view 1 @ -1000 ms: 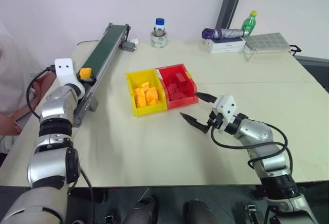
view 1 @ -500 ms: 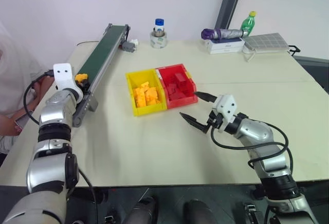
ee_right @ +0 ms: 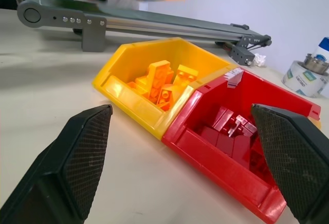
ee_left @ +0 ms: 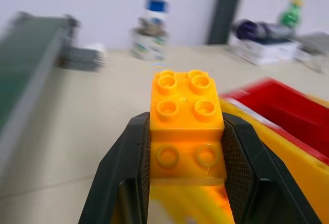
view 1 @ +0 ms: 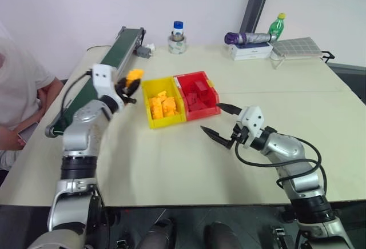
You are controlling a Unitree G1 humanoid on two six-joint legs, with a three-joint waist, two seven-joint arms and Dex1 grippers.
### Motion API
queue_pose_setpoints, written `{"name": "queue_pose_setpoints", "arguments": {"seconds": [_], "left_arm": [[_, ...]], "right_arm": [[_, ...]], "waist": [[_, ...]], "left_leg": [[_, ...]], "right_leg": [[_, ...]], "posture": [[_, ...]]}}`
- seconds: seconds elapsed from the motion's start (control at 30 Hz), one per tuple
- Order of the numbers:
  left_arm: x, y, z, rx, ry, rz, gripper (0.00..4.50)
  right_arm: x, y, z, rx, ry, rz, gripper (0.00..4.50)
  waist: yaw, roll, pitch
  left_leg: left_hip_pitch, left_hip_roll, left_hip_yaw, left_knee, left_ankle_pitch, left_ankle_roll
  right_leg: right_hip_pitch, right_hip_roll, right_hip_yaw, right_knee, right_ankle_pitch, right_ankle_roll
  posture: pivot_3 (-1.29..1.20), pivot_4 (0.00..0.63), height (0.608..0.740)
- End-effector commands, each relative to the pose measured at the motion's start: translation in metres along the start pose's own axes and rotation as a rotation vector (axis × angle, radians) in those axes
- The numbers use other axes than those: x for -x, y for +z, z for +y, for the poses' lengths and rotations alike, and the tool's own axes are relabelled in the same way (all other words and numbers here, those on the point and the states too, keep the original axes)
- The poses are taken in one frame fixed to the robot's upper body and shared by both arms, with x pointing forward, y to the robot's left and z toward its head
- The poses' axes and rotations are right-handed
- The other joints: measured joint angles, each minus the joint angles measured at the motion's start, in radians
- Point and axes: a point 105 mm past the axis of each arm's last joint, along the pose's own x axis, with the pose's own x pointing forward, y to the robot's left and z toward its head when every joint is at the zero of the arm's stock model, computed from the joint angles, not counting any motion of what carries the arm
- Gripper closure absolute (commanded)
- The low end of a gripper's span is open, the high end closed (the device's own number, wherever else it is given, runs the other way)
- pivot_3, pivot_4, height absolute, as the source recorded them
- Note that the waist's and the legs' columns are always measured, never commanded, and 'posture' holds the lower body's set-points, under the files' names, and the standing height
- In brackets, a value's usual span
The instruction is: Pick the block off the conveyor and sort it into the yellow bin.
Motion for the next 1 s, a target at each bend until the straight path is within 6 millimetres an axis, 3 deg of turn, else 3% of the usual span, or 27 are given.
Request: {"name": "queue_pose_setpoints", "arguments": {"seconds": [0.03,0.13,0.33,0.37,0.57,0.7,0.8,0.9,1.0], "left_arm": [[-0.007,0.012,-0.02,-0.026,-0.048,-0.044,3.19],[-0.013,0.005,-0.025,-0.003,-0.049,-0.036,3.19],[-0.022,0.006,-0.034,0.026,-0.049,-0.065,0.2],[-0.022,0.007,-0.037,0.024,-0.053,-0.069,0.03],[-0.006,0.013,-0.033,0.056,-0.104,-0.071,0.03],[0.024,0.021,-0.028,-0.061,-0.179,-0.066,0.03],[0.052,0.024,-0.037,-0.096,-0.315,-0.057,0.03],[0.068,0.011,-0.025,-0.143,-0.315,0.035,0.03],[0.082,0.016,-0.014,-0.115,-0.312,0.01,0.03]], "right_arm": [[-0.002,0.015,-0.004,0.044,-0.008,-0.047,0.0],[0.003,0.015,-0.007,0.05,-0.022,-0.04,0.0],[0.007,0.015,-0.006,0.051,-0.039,-0.035,0.0],[0.007,0.015,-0.006,0.051,-0.04,-0.034,0.0],[0.007,0.015,-0.008,0.051,-0.049,-0.035,0.0],[0.007,0.014,-0.008,0.05,-0.045,-0.034,0.0],[0.006,0.013,-0.008,0.048,-0.035,-0.033,0.0],[0.005,0.012,-0.009,0.054,-0.025,-0.027,0.0],[0.006,0.008,-0.009,0.069,-0.015,-0.017,0.0]], "waist": [[-0.001,0.0,0.0],[0.001,0.0,0.0],[0.002,0.0,0.0],[0.003,0.0,0.0],[-0.002,0.0,0.0],[-0.016,0.0,0.0],[-0.021,0.0,0.0],[-0.019,0.0,0.0],[-0.016,0.0,0.0]], "left_leg": [[0.0,0.0,0.0,0.0,0.0,0.0],[0.0,0.0,0.0,0.0,0.0,0.0],[0.0,0.0,0.0,0.0,0.001,0.001],[0.0,0.0,0.0,0.0,0.001,0.001],[0.0,0.0,0.0,0.0,0.001,0.002],[0.0,0.0,0.0,-0.002,0.001,0.002],[0.0,0.0,0.0,-0.002,0.001,0.002],[0.0,0.001,0.0,-0.002,0.0,0.0],[0.0,0.001,0.0,-0.002,0.0,0.0]], "right_leg": [[0.0,0.0,0.0,0.0,0.0,0.0],[0.0,0.0,0.0,0.0,0.0,0.0],[0.0,0.0,0.0,0.0,0.0,0.0],[0.0,0.0,0.0,0.0,0.0,0.0],[0.0,0.0,0.0,0.0,0.0,0.0],[-0.001,0.0,0.0,0.0,0.0,0.0],[-0.001,0.0,0.0,0.0,0.0,0.0],[-0.001,0.0,0.0,0.0,0.0,-0.001],[-0.001,0.0,0.0,0.0,-0.002,-0.004]], "posture": [[0.0,0.15,0.74],[0.0,0.15,0.74],[0.0,0.15,0.74],[0.0,0.15,0.74],[0.0,0.15,0.74],[0.0,0.15,0.74],[0.0,0.15,0.74],[0.0,0.15,0.74],[0.0,0.15,0.74]]}}
